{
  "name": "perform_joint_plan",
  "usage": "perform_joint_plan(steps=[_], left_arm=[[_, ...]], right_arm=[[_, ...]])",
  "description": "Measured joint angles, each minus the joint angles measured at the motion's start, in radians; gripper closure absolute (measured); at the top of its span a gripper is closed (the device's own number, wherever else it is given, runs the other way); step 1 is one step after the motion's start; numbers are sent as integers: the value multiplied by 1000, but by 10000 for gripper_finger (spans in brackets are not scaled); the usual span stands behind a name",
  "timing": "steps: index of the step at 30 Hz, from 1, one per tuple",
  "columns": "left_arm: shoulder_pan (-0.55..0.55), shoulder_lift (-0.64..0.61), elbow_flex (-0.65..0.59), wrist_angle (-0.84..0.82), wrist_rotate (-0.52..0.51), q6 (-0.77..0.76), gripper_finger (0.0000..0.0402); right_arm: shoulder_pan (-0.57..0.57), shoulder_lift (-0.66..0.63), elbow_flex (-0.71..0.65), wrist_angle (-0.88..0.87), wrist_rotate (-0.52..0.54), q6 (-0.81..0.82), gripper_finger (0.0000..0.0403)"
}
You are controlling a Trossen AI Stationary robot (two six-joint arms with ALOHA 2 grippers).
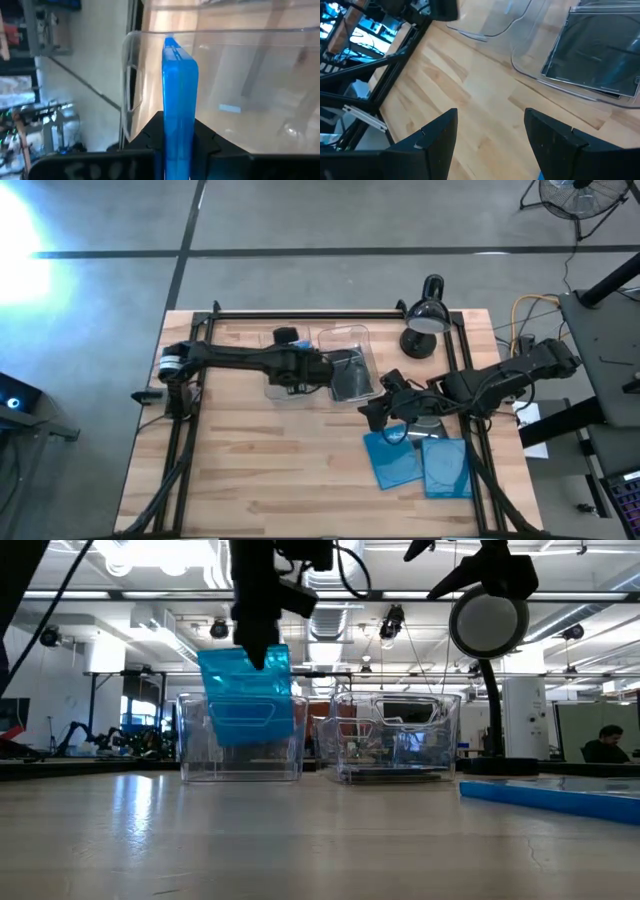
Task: Pick & place jewel cases by type
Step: Put the blue CD case into the left transparent bin
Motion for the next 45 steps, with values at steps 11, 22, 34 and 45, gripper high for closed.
perform_joint_plan(steps=[11,22,34,45], left_arm=[[35,5,-8,79,296,36,340],[-13,-62,-19,105,-26,-30,338],[-12,-57,-130,205,26,13,369],[-89,-109,-188,269,255,-36,224]], right_arm=[[2,1,0,-7,-6,-8,179],[2,1,0,-25,-63,-27,179],[6,1,0,-24,-63,-17,179],[11,1,-2,-24,-280,-68,179]])
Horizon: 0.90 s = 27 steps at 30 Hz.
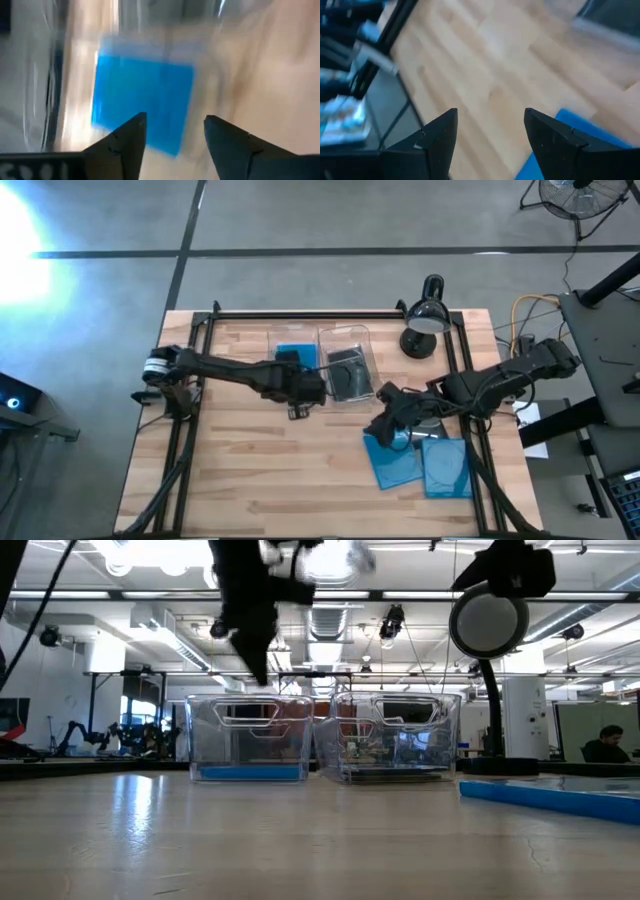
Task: Pick & place jewel cases by type
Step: Put the blue CD case into the left transparent bin
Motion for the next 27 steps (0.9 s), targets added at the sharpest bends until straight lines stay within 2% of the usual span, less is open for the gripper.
perform_joint_plan(steps=[3,5,6,7,10,12,16,22,25,27], left_arm=[[2,-46,52,17,-26,55,211],[2,-82,116,24,-18,-5,209],[-3,-106,143,51,34,-42,208],[-9,-136,159,96,133,-66,208],[-24,-181,147,313,501,-105,208],[-36,-177,110,426,617,-135,208],[-71,-142,37,512,577,-128,208],[-141,-150,-91,463,482,-146,207],[-215,-155,-193,428,428,-220,207],[-273,-169,-271,457,419,-325,207]], right_arm=[[16,0,-1,-1,-90,12,179],[49,0,-7,-11,-149,47,179],[73,0,-10,-30,-169,65,179],[102,3,-15,-55,-180,90,179],[186,40,-43,-109,-221,174,179],[239,88,-71,-106,-233,220,179],[317,235,-95,-103,-209,299,179],[369,469,-49,-113,-32,375,179],[372,556,6,-114,19,382,179],[365,608,43,-74,29,352,179]])
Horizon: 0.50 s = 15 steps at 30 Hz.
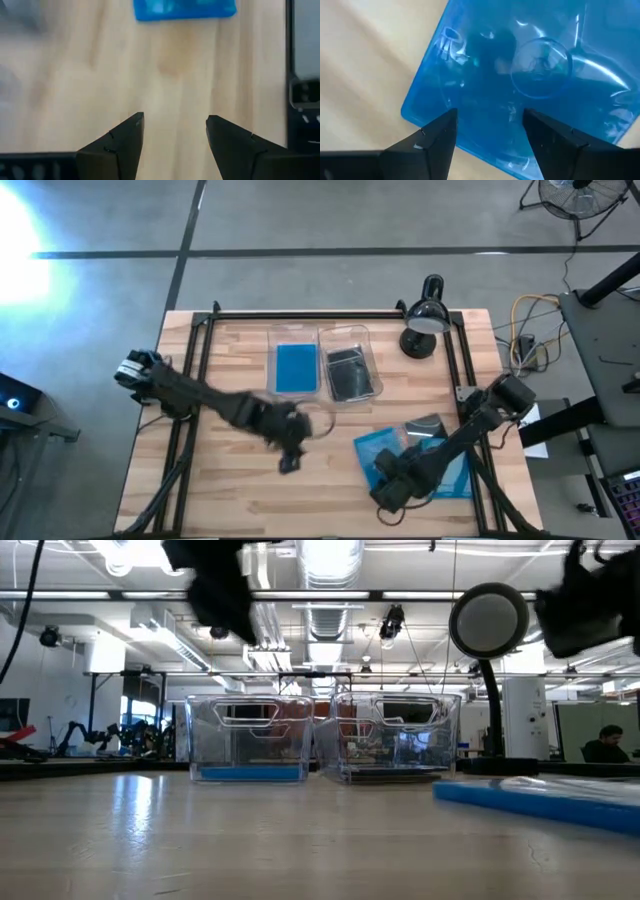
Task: Pick & place jewel cases by type
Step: Put the blue CD case into the left transparent bin
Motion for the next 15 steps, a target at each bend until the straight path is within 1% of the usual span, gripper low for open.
perform_joint_plan(steps=[3,5,6,8,11,13,15], left_arm=[[-81,-7,-125,84,-33,-188,207],[-118,-6,-215,198,-74,-350,207],[-128,-6,-258,272,-82,-432,207],[-137,-6,-339,425,-85,-569,207],[-147,19,-416,543,-77,-706,207],[-158,39,-432,561,-47,-748,207],[-169,60,-429,607,-29,-758,207]], right_arm=[[-27,50,61,174,-1,-126,179],[-47,67,95,302,-8,-238,179],[-58,70,108,327,-10,-273,179],[-73,64,132,308,1,-321,179],[-81,17,136,215,44,-359,179],[-81,-23,119,174,55,-351,179],[-79,-65,90,111,68,-309,179]])
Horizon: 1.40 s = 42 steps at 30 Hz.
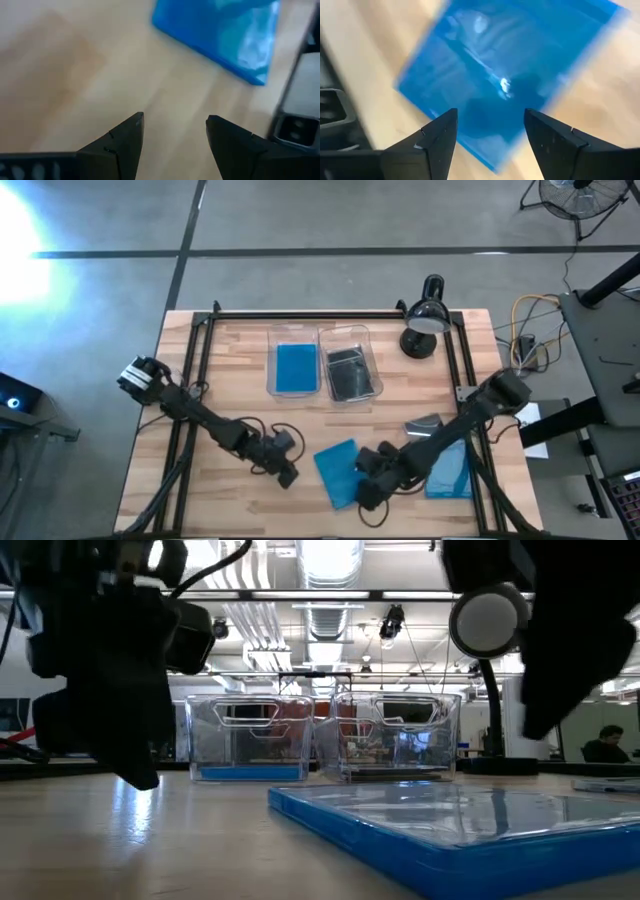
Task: Pick & place jewel cases by type
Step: Put the blue CD case into the left transparent bin
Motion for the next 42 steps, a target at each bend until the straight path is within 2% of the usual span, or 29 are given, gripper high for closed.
perform_joint_plan(steps=[3,5,7,11,15,19,23,28,29,33,37,42], left_arm=[[-4,41,36,35,2,0,207],[-3,83,76,63,3,20,207],[-2,137,124,51,17,44,207],[-1,245,219,58,101,79,207],[1,307,273,66,145,115,207],[10,318,280,60,169,154,207],[10,321,269,13,163,209,207],[-3,321,233,-15,154,215,207],[-3,322,228,-10,154,207,207],[-5,322,225,26,109,203,207],[-1,322,228,91,67,222,207],[0,321,228,80,36,240,207]], right_arm=[[2,-59,-65,-5,19,114,179],[-1,-83,-135,56,-15,199,179],[-4,-85,-216,204,-71,273,179],[-6,-56,-324,498,-118,404,179],[-12,3,-328,629,-144,436,179],[-31,45,-303,757,-206,370,179],[-48,36,-254,779,-191,340,179],[-68,14,-220,772,-76,317,179],[-73,15,-213,785,-26,311,179],[-116,38,-194,695,49,403,179],[-127,42,-192,717,-1,441,179],[-148,41,-189,724,-140,363,194]])
